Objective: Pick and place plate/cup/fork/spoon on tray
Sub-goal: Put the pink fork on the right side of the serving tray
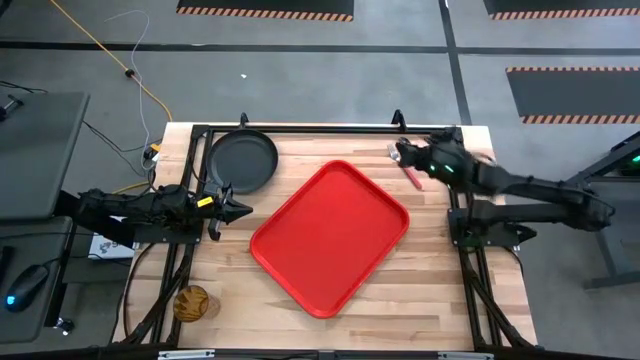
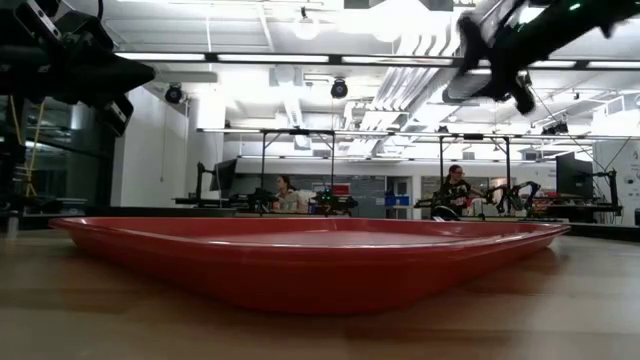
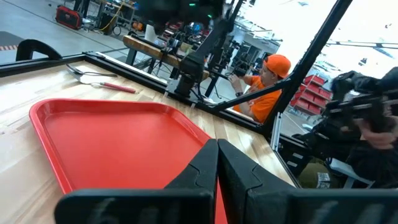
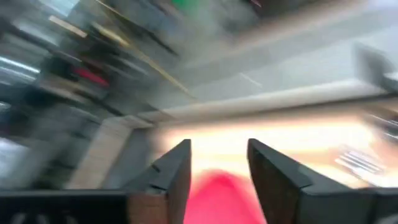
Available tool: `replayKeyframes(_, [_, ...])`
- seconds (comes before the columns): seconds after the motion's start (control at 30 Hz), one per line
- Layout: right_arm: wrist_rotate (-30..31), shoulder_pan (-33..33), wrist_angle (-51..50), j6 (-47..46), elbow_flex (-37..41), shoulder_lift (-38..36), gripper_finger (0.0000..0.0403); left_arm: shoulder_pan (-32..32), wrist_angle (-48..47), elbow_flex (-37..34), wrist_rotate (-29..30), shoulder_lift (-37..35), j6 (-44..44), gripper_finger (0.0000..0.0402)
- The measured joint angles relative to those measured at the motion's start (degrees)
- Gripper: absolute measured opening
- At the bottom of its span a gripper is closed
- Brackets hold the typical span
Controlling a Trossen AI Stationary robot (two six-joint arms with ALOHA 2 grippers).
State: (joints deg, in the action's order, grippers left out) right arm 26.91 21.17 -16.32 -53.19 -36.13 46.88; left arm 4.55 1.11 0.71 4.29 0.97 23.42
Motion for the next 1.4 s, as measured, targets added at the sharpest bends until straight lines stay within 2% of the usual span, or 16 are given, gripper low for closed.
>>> replayKeyframes(0.07, [-6.22,7.45,-12.70,-0.34,-4.61,4.93,0.0180,-0.01,0.00,0.00,0.01,0.00,-0.01,0.0000])
replayKeyframes(0.13, [-13.54,14.61,-20.50,4.63,-7.36,9.41,0.0192,-0.01,0.00,0.00,-0.01,-0.02,-0.02,0.0000])
replayKeyframes(0.27, [-24.55,24.99,-22.32,15.81,-9.15,17.30,0.0197,0.00,0.01,0.00,-0.01,-0.01,0.00,0.0000])
replayKeyframes(0.4, [-28.26,29.52,-22.37,20.38,-9.34,24.62,0.0197,-0.01,0.00,0.00,0.00,0.00,-0.01,0.0000])
replayKeyframes(0.57, [-31.93,30.17,-20.40,26.05,-9.34,32.50,0.0197,-0.01,0.00,0.00,-0.02,0.00,0.00,0.0000])
replayKeyframes(0.87, [-28.23,29.82,-15.48,31.25,-9.34,42.68,0.0197,0.01,0.01,0.00,0.01,0.00,0.00,0.0000])
replayKeyframes(1.17, [-25.43,28.63,-15.02,38.04,-10.19,46.09,0.0191,0.01,0.00,0.00,-0.02,-0.02,0.00,0.0000])
replayKeyframes(1.27, [-24.35,28.18,-14.82,39.09,-10.19,46.13,0.0166,0.00,0.01,0.00,0.00,0.00,-0.01,0.0000])
replayKeyframes(1.4, [-24.53,28.14,-14.84,39.34,-10.19,46.13,0.0100,0.01,0.00,0.00,0.01,0.00,-0.02,0.0000])
